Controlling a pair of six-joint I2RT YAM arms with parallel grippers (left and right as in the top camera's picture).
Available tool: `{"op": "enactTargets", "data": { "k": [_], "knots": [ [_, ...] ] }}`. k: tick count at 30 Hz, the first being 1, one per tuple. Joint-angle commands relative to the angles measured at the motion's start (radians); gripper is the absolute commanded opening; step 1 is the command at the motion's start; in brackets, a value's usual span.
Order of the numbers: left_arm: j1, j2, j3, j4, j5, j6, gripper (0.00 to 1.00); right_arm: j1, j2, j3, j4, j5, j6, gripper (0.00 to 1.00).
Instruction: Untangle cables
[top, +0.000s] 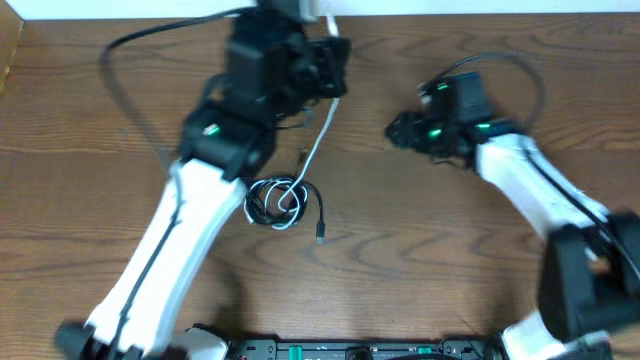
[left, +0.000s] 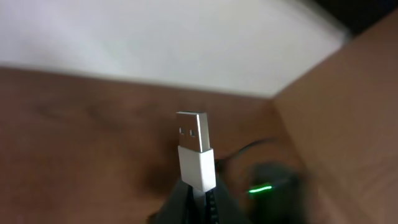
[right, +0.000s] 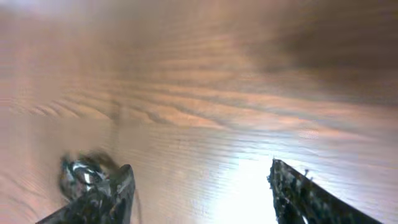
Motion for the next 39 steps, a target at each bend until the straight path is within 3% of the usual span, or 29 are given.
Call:
{"op": "enactTargets", "data": {
  "k": [1, 5, 6, 11, 17, 20, 23, 30, 35, 39],
  "knots": [
    [-0.057, 0.133, 0.007, -0.002, 0.026, -0.003, 0.16, -0.089, -0.116, 0.002, -0.068, 0.025, -0.061, 0.67],
    [-0.115, 0.244, 0.007, -0.005, 0.028, 0.081, 0.84, -0.187, -0.180, 0.002, -0.158, 0.024, -0.092, 0.70],
    [-0.124, 0.254, 0.007, -0.020, 0.028, 0.109, 0.89, -0.207, -0.185, 0.002, -0.179, 0.024, -0.098, 0.71],
    [-0.115, 0.232, 0.007, -0.153, 0.024, 0.245, 0.90, -0.229, -0.183, 0.002, -0.222, 0.025, -0.121, 0.71],
    [-0.003, 0.208, 0.006, -0.463, 0.017, 0.298, 0.89, -0.221, -0.183, 0.002, -0.220, 0.024, -0.123, 0.73],
    [0.060, 0.208, -0.009, -0.561, 0.016, 0.383, 0.82, -0.221, -0.183, 0.002, -0.222, 0.024, -0.124, 0.73],
    [0.102, 0.208, -0.040, -0.624, 0.017, 0.394, 0.65, -0.221, -0.183, 0.002, -0.228, 0.024, -0.124, 0.73],
    [0.093, 0.209, -0.201, -0.666, 0.005, 0.426, 0.55, -0.221, -0.183, 0.001, -0.245, 0.024, -0.124, 0.74],
    [0.093, 0.211, -0.328, -0.599, -0.055, 0.415, 0.53, -0.221, -0.183, 0.001, -0.249, 0.024, -0.132, 0.75],
    [0.093, 0.211, -0.402, -0.536, -0.063, 0.415, 0.44, -0.212, -0.183, 0.001, -0.255, 0.024, -0.139, 0.75]
  ]
}}
